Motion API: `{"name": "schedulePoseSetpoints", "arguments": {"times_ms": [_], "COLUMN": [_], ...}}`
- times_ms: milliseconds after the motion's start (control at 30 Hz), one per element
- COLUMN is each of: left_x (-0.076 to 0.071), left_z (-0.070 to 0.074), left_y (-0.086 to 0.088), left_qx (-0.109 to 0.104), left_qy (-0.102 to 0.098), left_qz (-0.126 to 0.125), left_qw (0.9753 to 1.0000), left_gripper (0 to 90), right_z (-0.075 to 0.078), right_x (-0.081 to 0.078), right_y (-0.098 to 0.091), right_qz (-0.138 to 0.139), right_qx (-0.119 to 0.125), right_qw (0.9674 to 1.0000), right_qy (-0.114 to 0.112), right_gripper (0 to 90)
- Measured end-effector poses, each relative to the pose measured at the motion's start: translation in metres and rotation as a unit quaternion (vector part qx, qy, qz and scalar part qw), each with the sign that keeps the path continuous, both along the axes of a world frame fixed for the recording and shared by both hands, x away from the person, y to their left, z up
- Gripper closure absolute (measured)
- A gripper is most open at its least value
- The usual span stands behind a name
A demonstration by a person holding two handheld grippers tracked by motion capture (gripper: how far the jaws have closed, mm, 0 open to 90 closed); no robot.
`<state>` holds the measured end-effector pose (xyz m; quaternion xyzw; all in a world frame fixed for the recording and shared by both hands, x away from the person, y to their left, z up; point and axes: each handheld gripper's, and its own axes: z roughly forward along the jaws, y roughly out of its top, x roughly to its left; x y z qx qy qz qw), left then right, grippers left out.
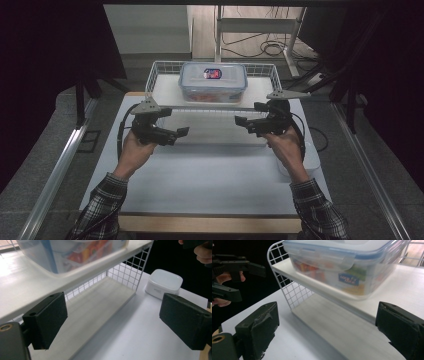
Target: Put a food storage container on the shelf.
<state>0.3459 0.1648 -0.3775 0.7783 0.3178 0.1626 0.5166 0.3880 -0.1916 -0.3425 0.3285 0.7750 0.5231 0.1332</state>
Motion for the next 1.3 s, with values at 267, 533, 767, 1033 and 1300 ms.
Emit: {"name": "schedulePoseSetpoints", "arguments": {"times_ms": [267, 533, 767, 1033, 1300], "left_x": [-0.015, -0.030, -0.044, -0.057, -0.065], "left_z": [-0.018, -0.034, -0.046, -0.052, -0.069], "left_y": [-0.002, -0.001, 0.003, 0.005, 0.005], "left_qx": [0.014, 0.016, 0.018, 0.027, 0.030], "left_qy": [0.018, 0.017, 0.015, 0.011, 0.023], "left_qz": [-0.003, -0.001, 0.002, 0.005, 0.014], "left_qw": [0.9997, 0.9997, 0.9997, 0.9996, 0.9992], "left_gripper": [7.2, 6.8, 6.9, 6.8, 6.7], "right_z": [-0.017, -0.035, -0.052, -0.062, -0.073], "right_x": [-0.017, -0.033, -0.042, -0.054, -0.066], "right_y": [-0.002, -0.004, -0.004, -0.013, -0.014], "right_qz": [0.012, 0.011, 0.011, 0.011, 0.018], "right_qx": [-0.006, -0.025, -0.047, -0.039, -0.043], "right_qw": [0.9999, 0.9996, 0.9988, 0.9991, 0.9989], "right_qy": [0.004, -0.003, 0.000, 0.005, 0.006], "right_gripper": [4.9, 4.9, 4.7, 4.7, 5.0]}}
